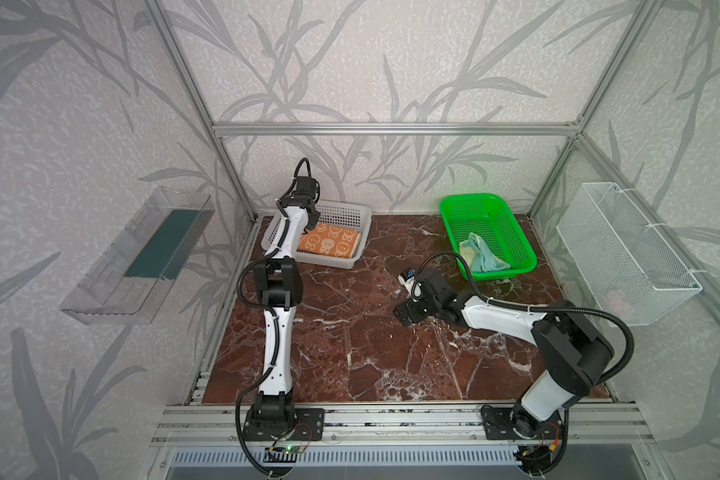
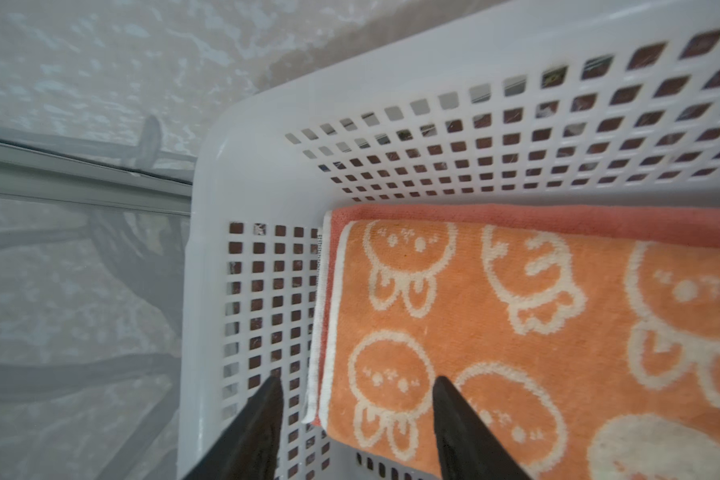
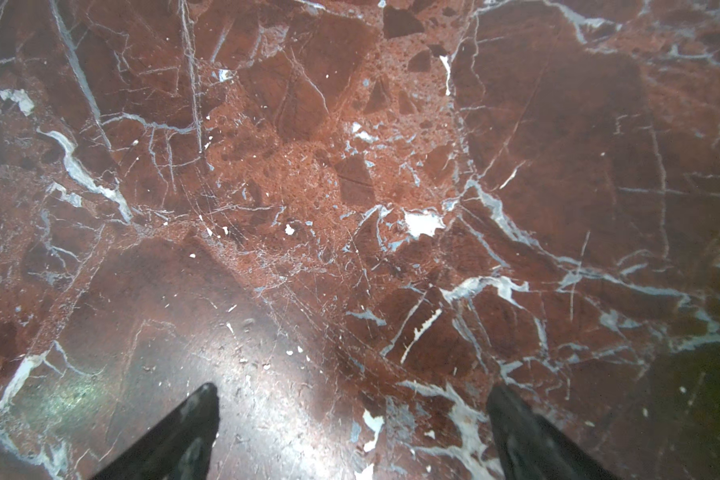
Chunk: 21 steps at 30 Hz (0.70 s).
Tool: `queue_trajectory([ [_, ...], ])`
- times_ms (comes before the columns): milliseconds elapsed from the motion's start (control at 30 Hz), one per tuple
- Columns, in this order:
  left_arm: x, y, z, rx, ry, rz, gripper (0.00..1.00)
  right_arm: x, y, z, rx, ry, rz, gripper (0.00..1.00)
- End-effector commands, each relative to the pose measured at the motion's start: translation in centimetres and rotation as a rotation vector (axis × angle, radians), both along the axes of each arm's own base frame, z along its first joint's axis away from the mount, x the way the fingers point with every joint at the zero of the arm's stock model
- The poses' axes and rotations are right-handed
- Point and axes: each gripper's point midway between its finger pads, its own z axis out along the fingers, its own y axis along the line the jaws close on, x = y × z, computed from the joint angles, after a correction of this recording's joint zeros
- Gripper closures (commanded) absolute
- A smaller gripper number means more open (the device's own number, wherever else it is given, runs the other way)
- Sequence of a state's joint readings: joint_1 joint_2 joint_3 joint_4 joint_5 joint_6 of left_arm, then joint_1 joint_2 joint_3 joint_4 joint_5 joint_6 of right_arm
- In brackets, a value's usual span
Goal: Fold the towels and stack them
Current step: 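Lower the orange towel onto the pink towel and open the left gripper, then withdraw the left gripper while the right gripper reaches toward the green basket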
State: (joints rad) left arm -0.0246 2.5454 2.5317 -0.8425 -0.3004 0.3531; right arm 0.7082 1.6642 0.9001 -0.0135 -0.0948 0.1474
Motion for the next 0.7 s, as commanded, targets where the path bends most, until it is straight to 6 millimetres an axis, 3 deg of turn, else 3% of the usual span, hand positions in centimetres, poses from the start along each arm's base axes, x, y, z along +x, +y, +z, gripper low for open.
queue_trajectory([
  [0, 0.4, 1.1, 0.8, 0.058, -0.021, 0.027, 0.36, 0.0, 0.5, 0.3, -0.003, -0.013, 0.014, 0.01],
  [167, -0.1, 0.5, 3.3, 0.018, -0.058, 0.033, 0.32, 0.0, 0.7, 0.6, 0.004, -0.024, 0.019, 0.01],
  [300, -1.1, -1.3, 5.2, -0.053, -0.071, 0.005, 0.32, 0.1, 0.5, 0.7, 0.002, -0.035, 0.009, 0.01],
  [667, -8.0, -10.9, 7.6, -0.160, -0.048, -0.101, 0.35, 1.8, -0.4, 2.3, -0.025, -0.113, -0.082, 0.01],
])
